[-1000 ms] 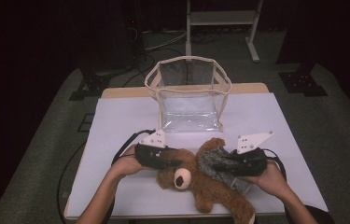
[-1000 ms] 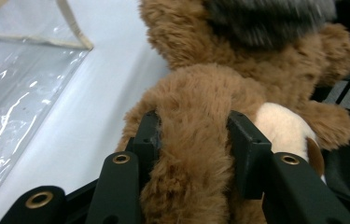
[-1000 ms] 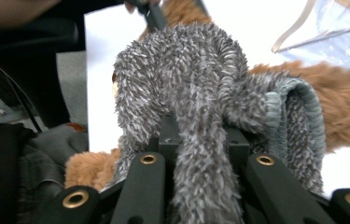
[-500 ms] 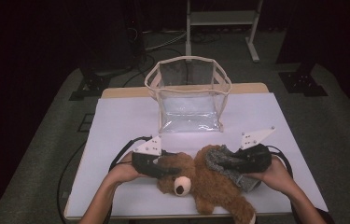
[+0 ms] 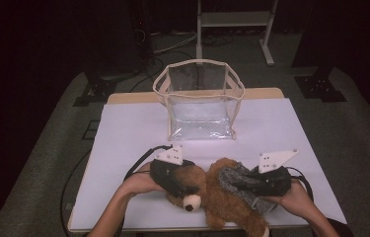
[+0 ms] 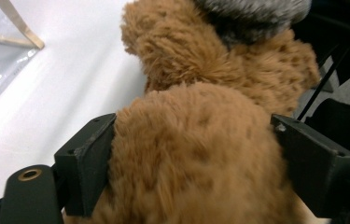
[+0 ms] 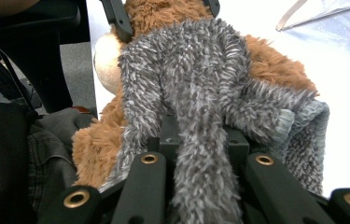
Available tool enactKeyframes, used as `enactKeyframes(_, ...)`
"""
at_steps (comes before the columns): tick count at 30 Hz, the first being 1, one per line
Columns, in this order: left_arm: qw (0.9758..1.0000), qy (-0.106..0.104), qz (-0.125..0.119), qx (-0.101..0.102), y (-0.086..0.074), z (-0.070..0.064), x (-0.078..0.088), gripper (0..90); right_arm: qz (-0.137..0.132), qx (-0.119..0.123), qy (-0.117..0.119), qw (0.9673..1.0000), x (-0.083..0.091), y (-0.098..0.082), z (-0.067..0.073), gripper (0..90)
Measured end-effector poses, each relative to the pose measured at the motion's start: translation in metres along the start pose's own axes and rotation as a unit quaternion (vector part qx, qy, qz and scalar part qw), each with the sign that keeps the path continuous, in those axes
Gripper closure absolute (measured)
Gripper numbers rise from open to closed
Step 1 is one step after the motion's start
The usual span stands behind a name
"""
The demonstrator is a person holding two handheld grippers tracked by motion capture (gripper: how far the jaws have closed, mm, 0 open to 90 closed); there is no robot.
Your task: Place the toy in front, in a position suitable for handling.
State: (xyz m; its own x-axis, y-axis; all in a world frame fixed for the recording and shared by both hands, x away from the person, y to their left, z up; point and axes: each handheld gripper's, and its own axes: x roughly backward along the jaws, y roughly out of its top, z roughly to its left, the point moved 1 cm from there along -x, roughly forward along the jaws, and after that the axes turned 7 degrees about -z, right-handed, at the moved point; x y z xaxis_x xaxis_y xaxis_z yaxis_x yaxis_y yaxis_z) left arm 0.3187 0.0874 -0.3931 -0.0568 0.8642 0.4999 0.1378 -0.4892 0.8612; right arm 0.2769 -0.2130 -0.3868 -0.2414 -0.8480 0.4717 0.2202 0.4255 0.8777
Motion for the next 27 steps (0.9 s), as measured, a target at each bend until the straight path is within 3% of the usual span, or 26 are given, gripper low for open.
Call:
enactKeyframes(2, 0.9999, 0.001, 0.012, 0.001, 0.001, 0.001, -0.006, 16.9, 0.0, -0.001, 0.0, 1.0, 0.0, 0.0, -0.001, 75.2)
enactKeyframes(6, 0.9984, 0.025, 0.035, -0.038, 0.007, -0.002, -0.009, 48.5, -0.003, -0.002, -0.008, 1.0, -0.001, 0.002, -0.005, 75.1)
enactKeyframes(8, 0.9973, 0.044, 0.034, -0.047, 0.011, -0.002, -0.008, 53.9, -0.011, -0.011, -0.011, 0.9998, 0.001, 0.003, -0.01, 75.1)
enactKeyframes(10, 0.9966, 0.051, 0.034, -0.054, 0.013, 0.0, -0.007, 55.9, -0.016, -0.019, -0.013, 0.9996, 0.001, 0.004, -0.013, 75.1)
enactKeyframes(13, 0.9942, 0.077, 0.03, -0.069, 0.023, 0.011, -0.003, 56.7, -0.023, -0.033, -0.007, 0.9992, 0.003, 0.014, -0.032, 75.2)
enactKeyframes(19, 0.9864, 0.13, 0.036, -0.093, 0.035, 0.027, 0.014, 55.6, 0.014, 0.001, -0.006, 0.9999, -0.017, 0.045, -0.05, 75.2)
enactKeyframes(23, 0.9893, 0.122, 0.029, -0.075, 0.021, 0.02, 0.021, 52.2, 0.028, 0.004, 0.017, 0.9994, -0.032, 0.046, -0.049, 75.2)
enactKeyframes(27, 0.9916, 0.11, 0.014, -0.067, 0.005, 0.007, 0.027, 48.3, 0.02, 0.014, 0.029, 0.9993, -0.034, 0.036, -0.033, 75.1)
